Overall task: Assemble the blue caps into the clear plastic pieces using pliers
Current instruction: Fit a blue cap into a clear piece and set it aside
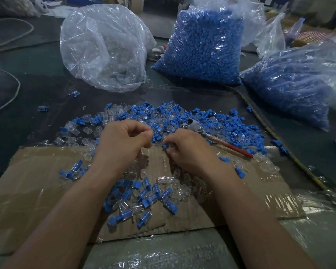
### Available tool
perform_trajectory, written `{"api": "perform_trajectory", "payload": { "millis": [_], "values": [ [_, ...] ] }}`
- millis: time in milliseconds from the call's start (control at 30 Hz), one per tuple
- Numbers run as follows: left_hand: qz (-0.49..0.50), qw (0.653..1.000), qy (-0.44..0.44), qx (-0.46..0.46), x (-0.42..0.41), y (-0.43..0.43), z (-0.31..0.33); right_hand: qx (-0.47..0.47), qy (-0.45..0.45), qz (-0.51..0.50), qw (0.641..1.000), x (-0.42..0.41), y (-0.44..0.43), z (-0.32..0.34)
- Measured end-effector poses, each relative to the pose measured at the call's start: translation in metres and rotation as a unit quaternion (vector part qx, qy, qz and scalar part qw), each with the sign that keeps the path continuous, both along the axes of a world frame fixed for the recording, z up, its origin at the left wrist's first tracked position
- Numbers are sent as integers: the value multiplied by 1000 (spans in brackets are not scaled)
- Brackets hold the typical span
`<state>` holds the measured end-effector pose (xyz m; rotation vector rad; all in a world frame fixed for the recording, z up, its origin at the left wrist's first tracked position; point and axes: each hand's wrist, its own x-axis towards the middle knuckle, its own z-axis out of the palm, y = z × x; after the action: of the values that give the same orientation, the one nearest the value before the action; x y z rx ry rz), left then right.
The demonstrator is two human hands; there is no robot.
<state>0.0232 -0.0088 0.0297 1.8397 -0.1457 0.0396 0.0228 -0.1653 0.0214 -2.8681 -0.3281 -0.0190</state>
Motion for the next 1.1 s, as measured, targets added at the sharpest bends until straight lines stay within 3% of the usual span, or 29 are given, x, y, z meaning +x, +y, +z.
{"api": "perform_trajectory", "payload": {
  "millis": [267, 467, 567, 767, 1000, 1100],
  "values": [
    [-33, 999, 19, 13, 0, -1, -3, 25, -50, 14, 998, -2, -2, 0],
    [-81, 995, 51, -22, -2, -5, -2, 154, -140, 31, 978, -12, 4, 7],
    [-87, 995, 39, -14, -1, -4, -3, 144, -125, 42, 981, -13, 7, 4],
    [-58, 996, 44, -59, 2, 3, 1, 210, -113, -13, 971, -11, 2, 4],
    [-96, 991, 60, -78, -2, 1, 7, 267, -131, 38, 954, -16, 11, 5],
    [-99, 986, 83, -102, -1, 2, 8, 306, -99, 35, 946, -16, 11, 5]
  ]
}}
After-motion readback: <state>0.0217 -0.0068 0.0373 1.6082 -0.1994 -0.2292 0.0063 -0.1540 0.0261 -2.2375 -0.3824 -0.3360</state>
